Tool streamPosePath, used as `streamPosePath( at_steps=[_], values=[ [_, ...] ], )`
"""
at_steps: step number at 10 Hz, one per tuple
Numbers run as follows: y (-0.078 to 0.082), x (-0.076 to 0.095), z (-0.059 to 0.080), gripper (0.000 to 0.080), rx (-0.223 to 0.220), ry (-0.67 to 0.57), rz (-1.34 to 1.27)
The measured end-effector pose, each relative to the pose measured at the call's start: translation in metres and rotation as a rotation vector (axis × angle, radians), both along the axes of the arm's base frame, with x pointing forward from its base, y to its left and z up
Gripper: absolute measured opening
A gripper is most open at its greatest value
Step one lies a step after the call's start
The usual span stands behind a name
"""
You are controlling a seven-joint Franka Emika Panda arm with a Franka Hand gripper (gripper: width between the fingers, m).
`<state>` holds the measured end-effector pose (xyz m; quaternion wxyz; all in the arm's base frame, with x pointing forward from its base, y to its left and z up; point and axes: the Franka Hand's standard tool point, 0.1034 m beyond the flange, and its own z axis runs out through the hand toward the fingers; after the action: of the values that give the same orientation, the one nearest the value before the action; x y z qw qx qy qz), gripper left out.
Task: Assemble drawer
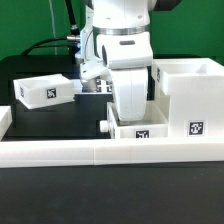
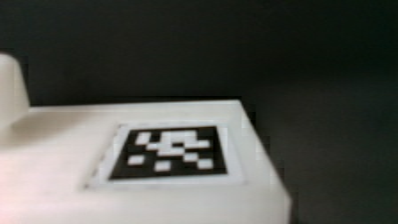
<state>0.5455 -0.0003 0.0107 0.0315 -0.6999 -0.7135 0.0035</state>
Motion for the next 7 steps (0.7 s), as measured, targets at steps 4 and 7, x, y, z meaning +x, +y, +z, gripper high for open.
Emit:
streamPosePath(
  at_steps=[4,7],
  values=[
    [0.0032,0.0005,-0.0018,0.0041,0.003,-0.034,-0.028],
    [0.0040,0.0013,-0.0026,0.0041,0.005,-0.054,-0.032]
  ],
)
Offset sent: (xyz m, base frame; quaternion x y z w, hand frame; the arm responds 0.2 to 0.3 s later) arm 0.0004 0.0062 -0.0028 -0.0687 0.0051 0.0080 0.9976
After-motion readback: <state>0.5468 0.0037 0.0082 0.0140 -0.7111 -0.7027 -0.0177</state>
